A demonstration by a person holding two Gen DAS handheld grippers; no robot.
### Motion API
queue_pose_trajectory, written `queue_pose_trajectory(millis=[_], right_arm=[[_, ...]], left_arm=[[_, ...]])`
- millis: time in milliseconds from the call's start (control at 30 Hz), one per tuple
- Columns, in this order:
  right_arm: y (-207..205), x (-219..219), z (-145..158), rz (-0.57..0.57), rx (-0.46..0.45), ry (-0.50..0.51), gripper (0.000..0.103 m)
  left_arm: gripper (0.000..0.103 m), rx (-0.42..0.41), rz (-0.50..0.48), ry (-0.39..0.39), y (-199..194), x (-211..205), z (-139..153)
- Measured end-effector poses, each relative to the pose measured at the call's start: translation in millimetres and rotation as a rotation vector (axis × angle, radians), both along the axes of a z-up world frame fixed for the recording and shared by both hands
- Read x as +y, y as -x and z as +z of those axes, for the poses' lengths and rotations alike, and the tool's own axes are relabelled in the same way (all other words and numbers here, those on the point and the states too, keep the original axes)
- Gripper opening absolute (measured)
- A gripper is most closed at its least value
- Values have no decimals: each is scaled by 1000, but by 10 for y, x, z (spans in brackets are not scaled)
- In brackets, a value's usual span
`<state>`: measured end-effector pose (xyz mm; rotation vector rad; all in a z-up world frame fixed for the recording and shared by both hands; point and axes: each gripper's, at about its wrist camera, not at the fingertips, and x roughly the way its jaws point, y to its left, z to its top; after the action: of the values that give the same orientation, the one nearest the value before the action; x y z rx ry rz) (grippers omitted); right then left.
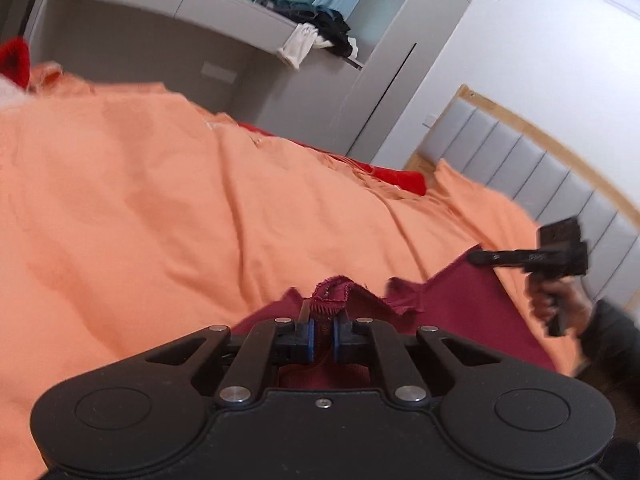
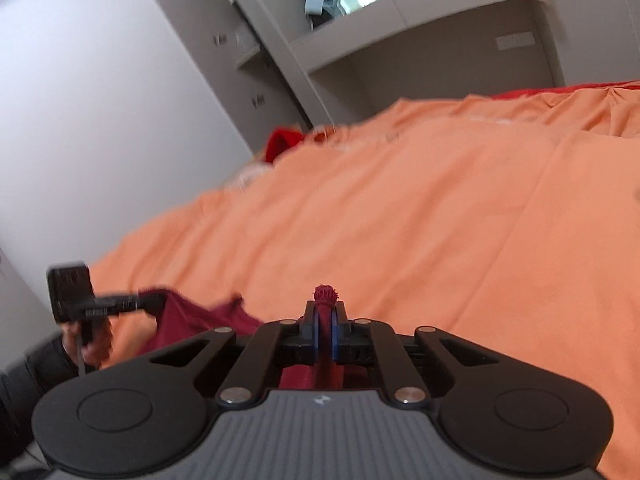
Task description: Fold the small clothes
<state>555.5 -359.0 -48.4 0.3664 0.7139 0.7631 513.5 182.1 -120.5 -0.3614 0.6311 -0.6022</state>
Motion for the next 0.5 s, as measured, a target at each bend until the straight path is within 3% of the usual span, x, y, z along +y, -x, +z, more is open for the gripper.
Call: queue_pose_trajectory(millis=[67, 167, 300, 367, 400, 433, 467, 500], right_arm=[[-74, -72, -4, -40, 42, -17, 6], [-222, -164, -134, -121, 115, -15, 6], [-447, -105, -487, -144, 253, 53, 6], [-482, -91, -603, -165, 278, 70, 8], [-483, -97, -634, -175, 289, 68, 15], [-474, -124, -650, -179, 299, 50, 19], [-448, -172, -636, -188, 302, 19, 28], [-402, -219, -598, -199, 291, -13, 40]], left_arm=[[8, 99, 64, 1, -135, 77, -9], [8, 299, 177, 77, -398, 230, -202], [8, 433, 234, -60, -623, 72, -510], [13, 466, 254, -35, -674, 84, -610], [14, 476, 261, -6, -679, 113, -623], [23, 486, 261, 38, -668, 154, -625], [40, 486, 255, 77, -636, 177, -598], [51, 477, 242, 114, -587, 218, -565]])
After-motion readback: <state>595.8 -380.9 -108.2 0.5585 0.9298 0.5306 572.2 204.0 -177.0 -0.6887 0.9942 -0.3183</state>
